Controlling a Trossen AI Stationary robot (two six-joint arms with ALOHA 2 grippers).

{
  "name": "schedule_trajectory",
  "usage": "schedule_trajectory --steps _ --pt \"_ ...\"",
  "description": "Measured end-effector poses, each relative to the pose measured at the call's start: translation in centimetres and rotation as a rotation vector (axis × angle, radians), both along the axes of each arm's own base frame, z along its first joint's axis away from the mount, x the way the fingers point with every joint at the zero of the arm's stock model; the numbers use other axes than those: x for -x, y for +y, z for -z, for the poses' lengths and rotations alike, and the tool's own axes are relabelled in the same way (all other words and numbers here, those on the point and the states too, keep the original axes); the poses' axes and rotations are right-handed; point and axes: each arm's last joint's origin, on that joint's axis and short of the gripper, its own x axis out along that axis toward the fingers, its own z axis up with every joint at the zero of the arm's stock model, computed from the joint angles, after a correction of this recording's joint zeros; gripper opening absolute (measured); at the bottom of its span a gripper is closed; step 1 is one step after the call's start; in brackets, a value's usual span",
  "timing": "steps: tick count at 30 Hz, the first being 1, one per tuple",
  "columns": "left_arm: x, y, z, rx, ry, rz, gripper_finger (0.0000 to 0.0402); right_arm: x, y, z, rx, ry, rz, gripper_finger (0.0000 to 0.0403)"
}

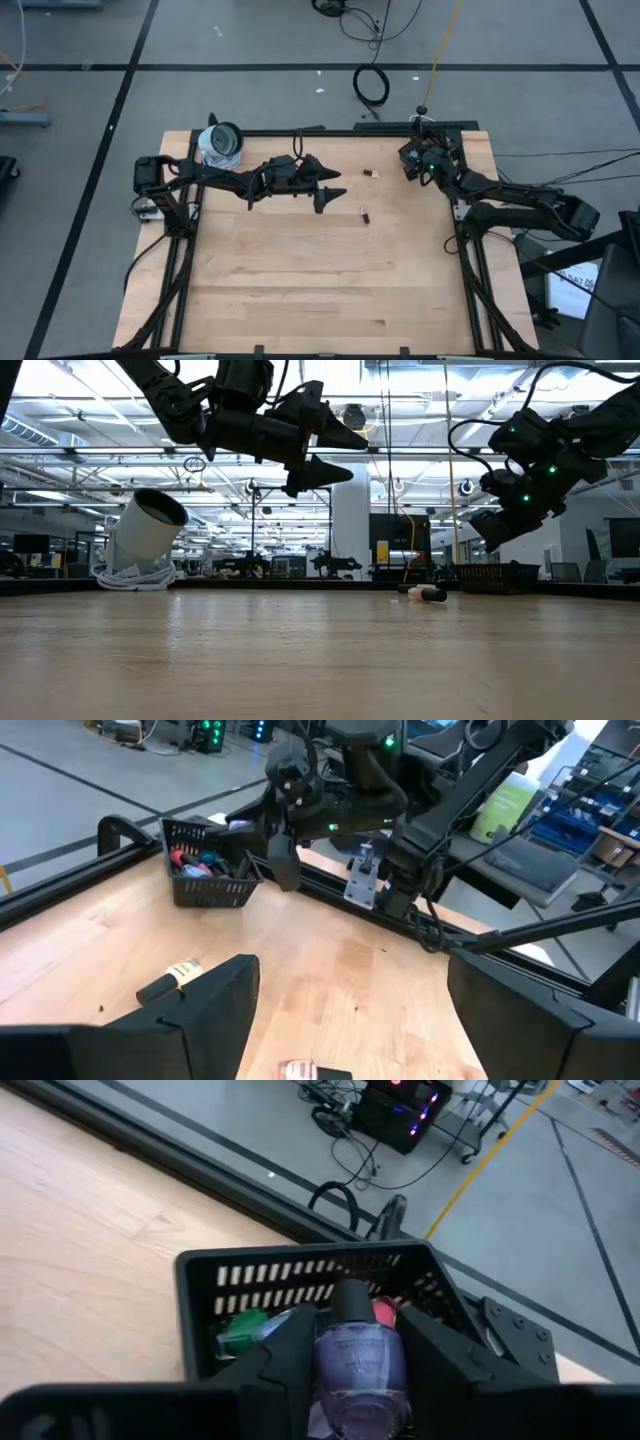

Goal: Pick & Place Nail Polish
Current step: Put the purple nail polish into the black bin, then put the light pink nail polish into the black bin

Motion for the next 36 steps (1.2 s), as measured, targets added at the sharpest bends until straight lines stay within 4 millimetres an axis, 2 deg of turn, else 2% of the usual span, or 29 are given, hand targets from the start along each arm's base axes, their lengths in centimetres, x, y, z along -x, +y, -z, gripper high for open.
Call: schedule_trajectory --steps 2,7,9,13,16,21,23,26,30,36 --pt "0.0 0.0 0.0 -0.005 0.000 0.001 0.0321 0.1 -0.1 0.0 0.000 0.000 0.007 0.0120" --pt "0.0 0.0 0.0 -0.025 0.002 0.003 0.0326 0.2 -0.2 0.0 -0.001 -0.006 0.016 0.0233" --pt "0.0 0.0 0.0 -0.026 0.002 0.003 0.0324 0.2 -0.2 0.0 -0.001 -0.006 0.016 0.0266" --pt "0.0 0.0 0.0 -0.026 0.002 0.003 0.0318 0.1 -0.2 0.0 -0.002 -0.013 0.013 0.0300" --pt "0.0 0.0 0.0 -0.026 0.002 0.003 0.0313 -0.4 -0.1 -0.2 -0.036 -0.096 -0.103 0.0304" --pt "0.0 0.0 0.0 -0.026 0.002 0.003 0.0315 -2.7 1.1 -1.4 -0.125 -0.369 -0.542 0.0290" --pt "0.0 0.0 0.0 -0.026 0.002 0.003 0.0319 -3.5 2.0 -1.8 -0.130 -0.407 -0.716 0.0283" --pt "0.0 0.0 0.0 -0.026 0.002 0.003 0.0321 -4.5 3.6 -2.0 -0.144 -0.418 -0.861 0.0275" --pt "0.0 0.0 0.0 -0.025 0.002 0.003 0.0314 -5.7 5.9 -1.3 -0.243 -0.409 -0.950 0.0272" --pt "0.0 0.0 0.0 -0.025 0.002 0.003 0.0303 -7.5 9.6 1.1 -0.405 -0.358 -0.880 0.0271"
